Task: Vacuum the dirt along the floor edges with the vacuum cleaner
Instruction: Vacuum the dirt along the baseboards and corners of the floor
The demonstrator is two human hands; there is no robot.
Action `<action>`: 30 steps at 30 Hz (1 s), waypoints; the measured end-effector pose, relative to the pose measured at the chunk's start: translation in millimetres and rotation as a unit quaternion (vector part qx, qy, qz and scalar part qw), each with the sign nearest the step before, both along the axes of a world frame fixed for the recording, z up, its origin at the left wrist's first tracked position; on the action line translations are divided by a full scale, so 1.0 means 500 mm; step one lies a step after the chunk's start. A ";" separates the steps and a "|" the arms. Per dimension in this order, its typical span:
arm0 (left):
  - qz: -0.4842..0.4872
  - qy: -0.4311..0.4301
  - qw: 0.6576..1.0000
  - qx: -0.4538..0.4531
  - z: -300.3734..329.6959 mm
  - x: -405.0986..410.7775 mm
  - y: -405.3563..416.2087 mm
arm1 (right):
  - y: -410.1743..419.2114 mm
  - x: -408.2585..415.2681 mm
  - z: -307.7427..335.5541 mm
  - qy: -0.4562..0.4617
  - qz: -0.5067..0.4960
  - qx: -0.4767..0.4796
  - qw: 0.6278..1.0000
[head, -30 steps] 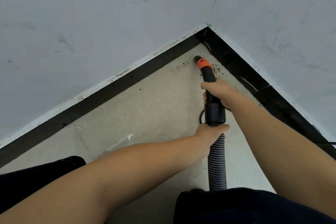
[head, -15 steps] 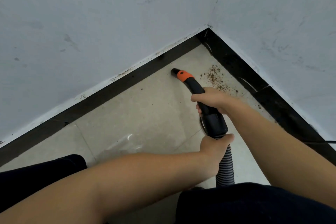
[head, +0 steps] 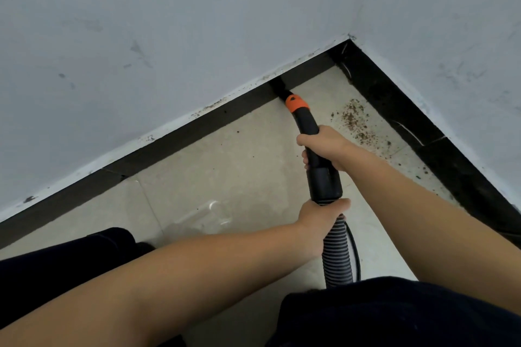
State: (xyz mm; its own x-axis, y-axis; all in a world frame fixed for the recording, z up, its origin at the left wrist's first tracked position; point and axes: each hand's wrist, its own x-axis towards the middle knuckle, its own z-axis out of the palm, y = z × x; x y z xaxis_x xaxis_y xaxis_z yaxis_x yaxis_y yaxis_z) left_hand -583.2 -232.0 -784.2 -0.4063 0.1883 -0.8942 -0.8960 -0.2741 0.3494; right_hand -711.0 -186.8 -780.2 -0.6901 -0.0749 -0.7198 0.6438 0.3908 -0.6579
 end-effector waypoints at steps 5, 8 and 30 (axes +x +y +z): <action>0.009 -0.017 1.000 -0.006 0.013 0.031 0.011 | -0.020 0.023 0.014 -0.033 0.095 -0.012 0.995; 0.021 -0.038 0.999 -0.009 0.021 0.051 0.012 | -0.037 0.042 0.019 -0.059 0.144 -0.033 0.987; -0.125 0.014 0.992 0.026 -0.012 -0.043 0.064 | 0.143 -0.001 -0.028 0.030 -0.194 0.076 0.978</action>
